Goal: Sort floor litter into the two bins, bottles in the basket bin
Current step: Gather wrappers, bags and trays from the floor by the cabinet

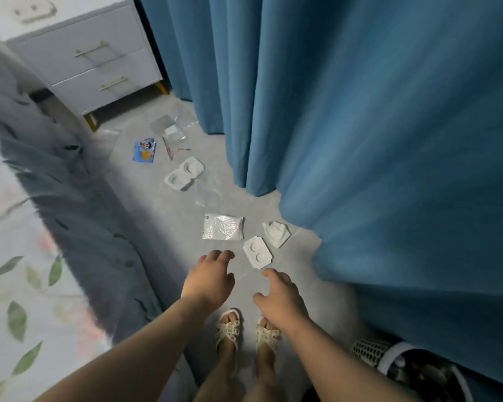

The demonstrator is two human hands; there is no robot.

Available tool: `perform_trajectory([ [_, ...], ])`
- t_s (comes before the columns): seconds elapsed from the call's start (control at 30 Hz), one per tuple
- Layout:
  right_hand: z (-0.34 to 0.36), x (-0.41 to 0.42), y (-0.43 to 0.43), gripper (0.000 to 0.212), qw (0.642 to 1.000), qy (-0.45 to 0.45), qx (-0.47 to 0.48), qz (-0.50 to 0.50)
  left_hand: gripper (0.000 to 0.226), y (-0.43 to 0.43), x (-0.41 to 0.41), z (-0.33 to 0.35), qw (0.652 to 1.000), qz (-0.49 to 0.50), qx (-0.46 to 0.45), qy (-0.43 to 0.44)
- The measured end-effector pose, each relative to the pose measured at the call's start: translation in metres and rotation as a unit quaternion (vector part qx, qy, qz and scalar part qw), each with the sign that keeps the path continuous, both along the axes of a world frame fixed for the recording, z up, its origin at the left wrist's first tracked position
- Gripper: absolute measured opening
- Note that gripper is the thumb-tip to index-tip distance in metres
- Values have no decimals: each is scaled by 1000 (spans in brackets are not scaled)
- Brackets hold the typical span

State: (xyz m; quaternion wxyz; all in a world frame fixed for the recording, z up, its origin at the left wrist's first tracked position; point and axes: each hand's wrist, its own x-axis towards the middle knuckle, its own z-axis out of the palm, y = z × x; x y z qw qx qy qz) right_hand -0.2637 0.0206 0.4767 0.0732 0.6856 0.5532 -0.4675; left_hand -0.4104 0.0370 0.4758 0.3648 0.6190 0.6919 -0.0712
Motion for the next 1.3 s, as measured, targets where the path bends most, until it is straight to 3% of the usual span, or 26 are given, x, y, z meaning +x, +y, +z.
perform_trajectory([
  [0.3,-41,4,74,45,996,-30,-27,74,47,40,-8,-30,996,88,-31,-2],
  [0.57,-115,25,155,34,990,-44,-58,121,47,101,21,-102,985,157,-74,4],
  [0.87,-202,39,212,45,976,-68,-96,185,48,122,19,-184,977,174,-120,25],
  [1.3,-404,53,234,50,970,-122,-82,193,53,145,39,-386,980,144,-134,-5],
])
